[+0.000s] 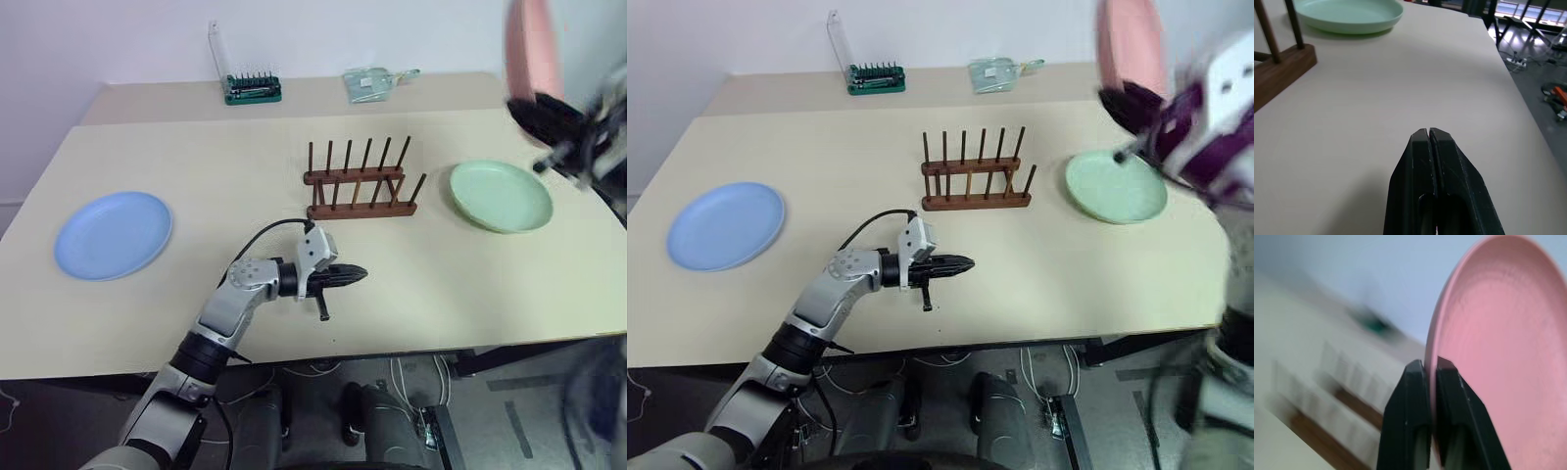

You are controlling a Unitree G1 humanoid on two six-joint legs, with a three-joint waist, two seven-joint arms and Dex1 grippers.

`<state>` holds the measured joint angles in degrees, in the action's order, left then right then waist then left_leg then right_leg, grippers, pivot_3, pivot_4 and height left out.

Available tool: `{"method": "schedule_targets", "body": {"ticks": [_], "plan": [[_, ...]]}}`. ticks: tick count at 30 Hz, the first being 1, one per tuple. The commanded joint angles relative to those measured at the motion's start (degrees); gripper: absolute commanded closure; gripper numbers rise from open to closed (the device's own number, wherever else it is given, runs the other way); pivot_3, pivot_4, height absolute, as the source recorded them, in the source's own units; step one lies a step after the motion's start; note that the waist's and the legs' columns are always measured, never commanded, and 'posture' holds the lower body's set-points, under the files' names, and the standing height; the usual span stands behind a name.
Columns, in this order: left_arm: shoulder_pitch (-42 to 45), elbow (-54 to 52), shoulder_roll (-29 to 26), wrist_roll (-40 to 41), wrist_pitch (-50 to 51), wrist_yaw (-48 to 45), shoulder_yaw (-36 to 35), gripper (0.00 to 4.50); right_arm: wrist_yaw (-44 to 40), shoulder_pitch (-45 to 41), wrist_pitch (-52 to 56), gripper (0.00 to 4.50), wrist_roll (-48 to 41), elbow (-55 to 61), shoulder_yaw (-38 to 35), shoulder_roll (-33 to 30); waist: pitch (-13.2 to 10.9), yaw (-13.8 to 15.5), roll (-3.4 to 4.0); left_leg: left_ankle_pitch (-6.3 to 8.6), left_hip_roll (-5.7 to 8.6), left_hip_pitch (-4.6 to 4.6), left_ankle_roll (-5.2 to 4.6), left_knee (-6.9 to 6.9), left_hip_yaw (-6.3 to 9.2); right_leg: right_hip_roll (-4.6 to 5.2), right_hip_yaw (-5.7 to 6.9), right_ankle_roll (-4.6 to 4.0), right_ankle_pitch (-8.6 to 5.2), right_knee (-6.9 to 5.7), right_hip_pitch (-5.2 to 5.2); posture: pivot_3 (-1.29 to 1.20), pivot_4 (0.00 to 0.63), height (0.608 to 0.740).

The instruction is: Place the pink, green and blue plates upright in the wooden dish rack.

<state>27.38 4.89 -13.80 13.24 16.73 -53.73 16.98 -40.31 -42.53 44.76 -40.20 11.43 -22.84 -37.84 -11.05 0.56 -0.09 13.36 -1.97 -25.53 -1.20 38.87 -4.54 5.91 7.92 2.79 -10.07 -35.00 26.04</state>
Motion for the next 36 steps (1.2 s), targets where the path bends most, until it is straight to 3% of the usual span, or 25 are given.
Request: {"method": "schedule_targets", "body": {"ticks": [1, 6, 10, 26, 36], "plan": [[-0.58, -2.75, -0.34, 1.38, -0.16, 0.89, -2.18, 4.50, 0.57, -5.88, 4.99, 4.45, -5.72, -8.60, -0.40, 2.00, 0.00, 0.38, 0.00, 0.00, 0.01, -0.04, 0.00, 0.01, 0.02, 0.00, 0.01, -0.01, 0.00, -0.03, 0.01, 0.00, 0.150, 0.730], [-2.69, -5.85, -0.94, 2.10, 1.31, 2.46, -3.62, 4.50, 2.49, -11.36, 6.10, 4.45, -6.04, -23.33, -0.77, 3.81, 0.00, 0.34, 0.01, 0.05, 0.16, -0.23, -0.12, 0.14, -0.09, 0.19, 0.00, 0.00, 0.06, -0.04, 0.11, 0.00, 0.150, 0.730], [-4.10, -7.95, -1.57, 2.43, 2.55, 3.56, -4.02, 4.50, 1.22, -12.53, 7.17, 4.45, -7.03, -28.41, -0.47, 3.80, 0.00, 0.13, 0.03, 0.06, 0.14, -0.27, -0.14, 0.13, -0.17, 0.17, -0.02, 0.20, 0.18, -0.13, 0.26, 0.00, 0.150, 0.730], [-4.41, -9.50, -2.63, 2.88, 3.99, 4.39, -3.87, 4.50, -0.49, -13.77, 5.81, 4.45, -9.70, -24.67, -0.48, 3.84, -0.01, 0.09, 0.07, 0.06, 0.02, -0.22, -0.14, 0.12, -0.17, 0.03, -0.06, 0.23, 0.16, -0.18, 0.30, 0.00, 0.150, 0.730], [-4.01, -9.41, -2.81, 2.73, 3.96, 4.25, -3.72, 4.50, -1.62, -12.50, 3.80, 4.45, -6.09, -34.31, 1.56, 4.02, -0.01, 0.13, 0.08, 0.06, 0.03, -0.23, -0.14, 0.13, -0.18, 0.04, -0.07, 0.22, 0.16, -0.17, 0.29, 0.00, 0.150, 0.730]]}}
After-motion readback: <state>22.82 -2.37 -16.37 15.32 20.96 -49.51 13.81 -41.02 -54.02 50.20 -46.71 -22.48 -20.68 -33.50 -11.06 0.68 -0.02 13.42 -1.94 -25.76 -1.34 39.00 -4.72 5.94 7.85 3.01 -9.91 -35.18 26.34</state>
